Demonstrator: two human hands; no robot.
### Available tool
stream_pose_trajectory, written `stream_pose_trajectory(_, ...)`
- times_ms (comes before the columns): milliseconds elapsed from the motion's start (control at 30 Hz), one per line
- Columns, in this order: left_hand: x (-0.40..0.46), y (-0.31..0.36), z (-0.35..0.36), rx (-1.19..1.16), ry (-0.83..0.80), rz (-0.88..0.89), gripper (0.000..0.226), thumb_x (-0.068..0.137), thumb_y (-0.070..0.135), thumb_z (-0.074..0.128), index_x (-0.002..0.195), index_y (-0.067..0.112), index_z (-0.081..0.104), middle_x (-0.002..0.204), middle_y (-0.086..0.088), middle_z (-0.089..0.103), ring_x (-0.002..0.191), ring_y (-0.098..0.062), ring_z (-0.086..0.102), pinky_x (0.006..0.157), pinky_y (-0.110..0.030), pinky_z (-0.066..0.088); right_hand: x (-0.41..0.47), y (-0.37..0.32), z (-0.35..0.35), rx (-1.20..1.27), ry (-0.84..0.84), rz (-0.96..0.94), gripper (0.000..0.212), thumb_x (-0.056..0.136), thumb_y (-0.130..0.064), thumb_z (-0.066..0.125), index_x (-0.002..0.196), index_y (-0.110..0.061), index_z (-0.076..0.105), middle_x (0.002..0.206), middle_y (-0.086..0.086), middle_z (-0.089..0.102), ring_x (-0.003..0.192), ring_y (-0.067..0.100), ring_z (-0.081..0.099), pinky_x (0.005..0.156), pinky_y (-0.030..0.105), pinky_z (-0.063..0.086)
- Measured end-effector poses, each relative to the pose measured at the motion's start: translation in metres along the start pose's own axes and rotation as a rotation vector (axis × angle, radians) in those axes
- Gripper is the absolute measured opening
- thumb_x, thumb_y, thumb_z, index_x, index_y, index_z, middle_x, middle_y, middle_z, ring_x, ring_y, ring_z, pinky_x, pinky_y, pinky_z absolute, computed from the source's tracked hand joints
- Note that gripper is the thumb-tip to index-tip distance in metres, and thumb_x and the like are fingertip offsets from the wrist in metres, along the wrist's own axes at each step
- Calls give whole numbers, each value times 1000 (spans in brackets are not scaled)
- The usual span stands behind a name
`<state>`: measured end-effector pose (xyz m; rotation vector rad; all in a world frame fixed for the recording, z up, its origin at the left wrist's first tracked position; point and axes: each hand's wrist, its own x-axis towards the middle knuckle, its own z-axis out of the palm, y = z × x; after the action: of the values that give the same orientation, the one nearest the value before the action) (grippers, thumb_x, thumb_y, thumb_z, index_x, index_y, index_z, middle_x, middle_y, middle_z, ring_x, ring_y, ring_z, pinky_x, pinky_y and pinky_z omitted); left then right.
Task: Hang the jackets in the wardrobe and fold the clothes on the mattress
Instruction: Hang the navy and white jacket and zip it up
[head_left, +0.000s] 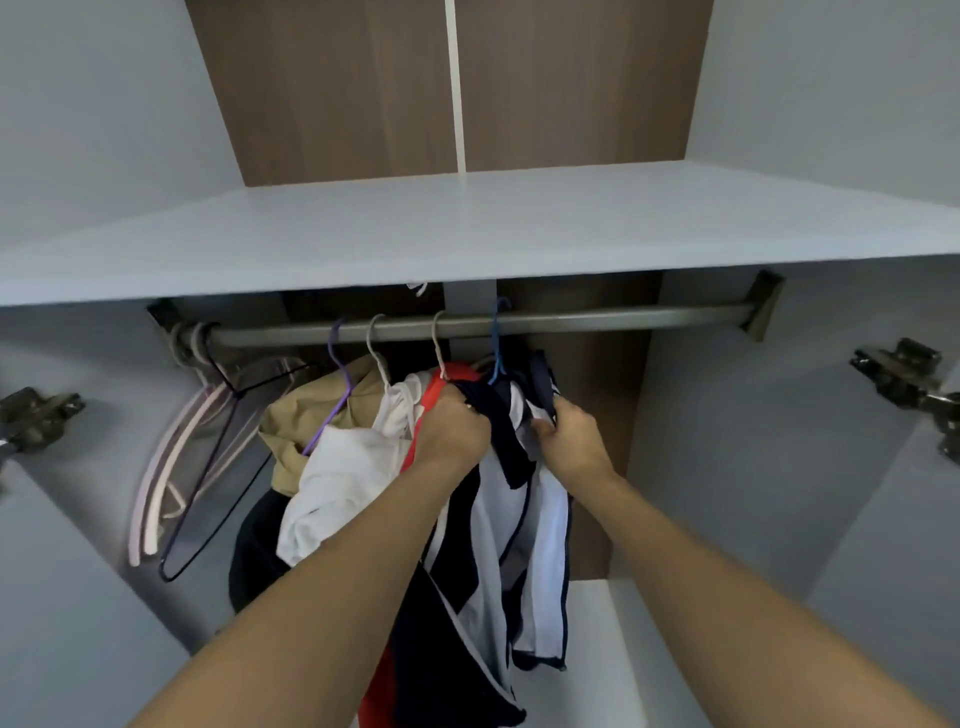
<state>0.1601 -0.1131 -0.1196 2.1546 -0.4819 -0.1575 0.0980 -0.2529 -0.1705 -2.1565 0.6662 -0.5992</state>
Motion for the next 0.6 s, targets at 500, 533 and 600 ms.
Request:
stream_pose_trajectory(500, -4, -208, 194, 973, 632, 781, 69, 83, 26, 55, 148, 11, 42, 154, -21, 34, 146, -40, 26, 120, -60, 2, 15, 277, 182, 175, 172, -98, 43, 95, -8, 51, 56, -18, 34, 62, -2, 38, 51, 8, 37, 50, 23, 30)
stream_pose_trajectory(533, -5, -233, 214, 1004, 596, 756, 68, 83, 29, 54, 148, 11, 42, 155, -21, 32, 147, -40, 24, 120, -61, 0, 17, 300, 194, 160, 146, -82, 43, 93, -6, 50, 55, -16, 33, 58, -2, 37, 47, 7, 37, 45, 20, 28)
stream_pose_trajectory(600, -7, -279, 250, 1016, 524, 705, 64, 84, 31, 53, 143, 10, 47, 154, -21, 34, 146, -41, 23, 119, -61, -4, 20, 342, 216, 127, 94, -69, 36, 91, -7, 52, 57, -7, 42, 57, 7, 43, 48, 13, 44, 46, 24, 35)
